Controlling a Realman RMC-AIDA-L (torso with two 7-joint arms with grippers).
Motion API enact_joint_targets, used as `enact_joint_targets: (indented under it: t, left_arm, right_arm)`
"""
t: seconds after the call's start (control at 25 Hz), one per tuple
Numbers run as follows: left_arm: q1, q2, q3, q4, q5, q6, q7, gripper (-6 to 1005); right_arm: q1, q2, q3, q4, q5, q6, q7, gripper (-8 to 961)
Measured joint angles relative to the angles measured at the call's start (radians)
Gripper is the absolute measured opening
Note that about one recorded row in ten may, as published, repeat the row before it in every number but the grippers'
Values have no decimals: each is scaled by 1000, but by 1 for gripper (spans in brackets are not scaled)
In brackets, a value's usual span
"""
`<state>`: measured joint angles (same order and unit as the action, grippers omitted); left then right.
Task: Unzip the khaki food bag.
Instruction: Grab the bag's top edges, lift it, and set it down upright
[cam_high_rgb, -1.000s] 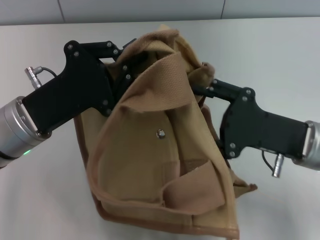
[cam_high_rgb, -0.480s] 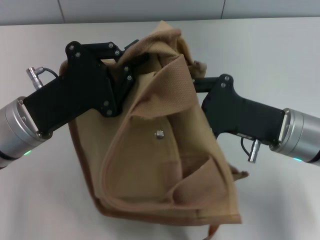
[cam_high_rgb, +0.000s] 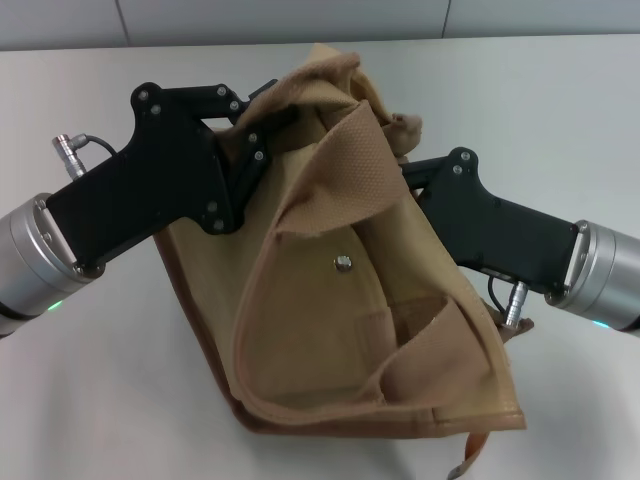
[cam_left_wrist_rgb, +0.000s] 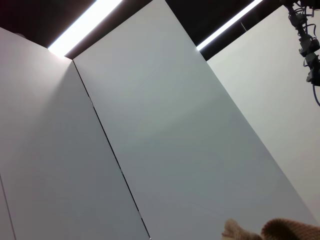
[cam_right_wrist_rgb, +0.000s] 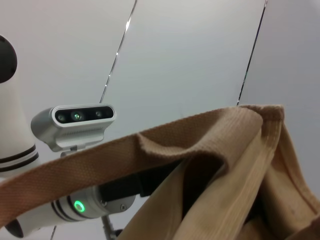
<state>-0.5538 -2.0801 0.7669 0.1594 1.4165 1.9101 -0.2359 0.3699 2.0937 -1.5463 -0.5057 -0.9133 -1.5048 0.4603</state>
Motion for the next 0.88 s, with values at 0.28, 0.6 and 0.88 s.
enact_joint_targets:
  t: [0.28,0.6,0.88]
  left_arm:
    - [3,0,-9,-11,-34,-1,2,173]
    - [5,0,-11,-18,-83,-8,3,180]
    - [-30,0,-11,-90,-123,-31,19,187]
  right_arm:
    - [-51,-9,5,35,-17,-60,-25,9]
    - [-226,-15,179,65,-179,-198,-26,8]
    - [-294,-13,481,170,-257,-352,-13,8]
